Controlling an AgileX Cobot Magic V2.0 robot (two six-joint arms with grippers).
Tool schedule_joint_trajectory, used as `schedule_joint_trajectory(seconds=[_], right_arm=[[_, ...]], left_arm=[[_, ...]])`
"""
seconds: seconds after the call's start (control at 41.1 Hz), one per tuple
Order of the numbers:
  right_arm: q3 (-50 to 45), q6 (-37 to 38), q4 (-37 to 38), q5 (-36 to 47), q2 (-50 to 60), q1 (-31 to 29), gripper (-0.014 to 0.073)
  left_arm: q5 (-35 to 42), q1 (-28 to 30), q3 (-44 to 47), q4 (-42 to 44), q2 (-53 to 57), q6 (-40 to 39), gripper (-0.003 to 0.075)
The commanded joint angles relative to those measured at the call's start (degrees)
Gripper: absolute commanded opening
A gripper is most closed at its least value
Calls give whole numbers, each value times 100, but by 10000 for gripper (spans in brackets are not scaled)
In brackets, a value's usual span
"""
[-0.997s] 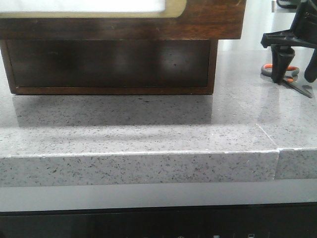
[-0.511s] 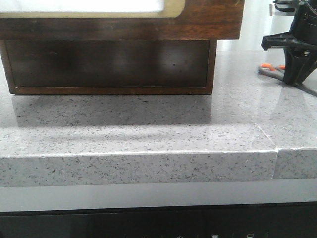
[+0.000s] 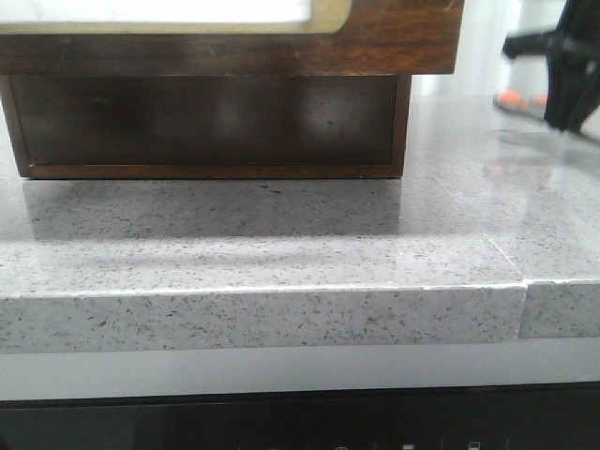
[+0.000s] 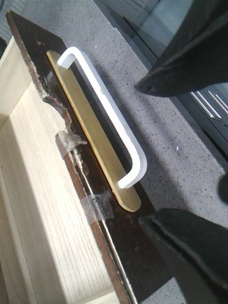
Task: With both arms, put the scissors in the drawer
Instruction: 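Grasp the scissors at the pivot with the right gripper and lift, then carry the scissors with the right gripper over the open drawer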
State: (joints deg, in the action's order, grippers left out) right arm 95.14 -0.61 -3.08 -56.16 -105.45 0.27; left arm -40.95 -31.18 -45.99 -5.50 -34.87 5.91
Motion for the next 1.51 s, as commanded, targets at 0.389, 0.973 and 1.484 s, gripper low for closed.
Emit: schedule_joint_trajectory(seconds=[0.389,0.973,1.484], right_arm=[[155,-402,-94,294,2357,-2,36],[155,-5018,-4361,-359,3502,168,36],[155,-5928,-3668,341,2840,2597,38]], left_arm=[[483,-44,-180,-86,0,-66,493],[483,-44,-180,-86,0,-66,493],[483,-44,-180,-86,0,-66,493]])
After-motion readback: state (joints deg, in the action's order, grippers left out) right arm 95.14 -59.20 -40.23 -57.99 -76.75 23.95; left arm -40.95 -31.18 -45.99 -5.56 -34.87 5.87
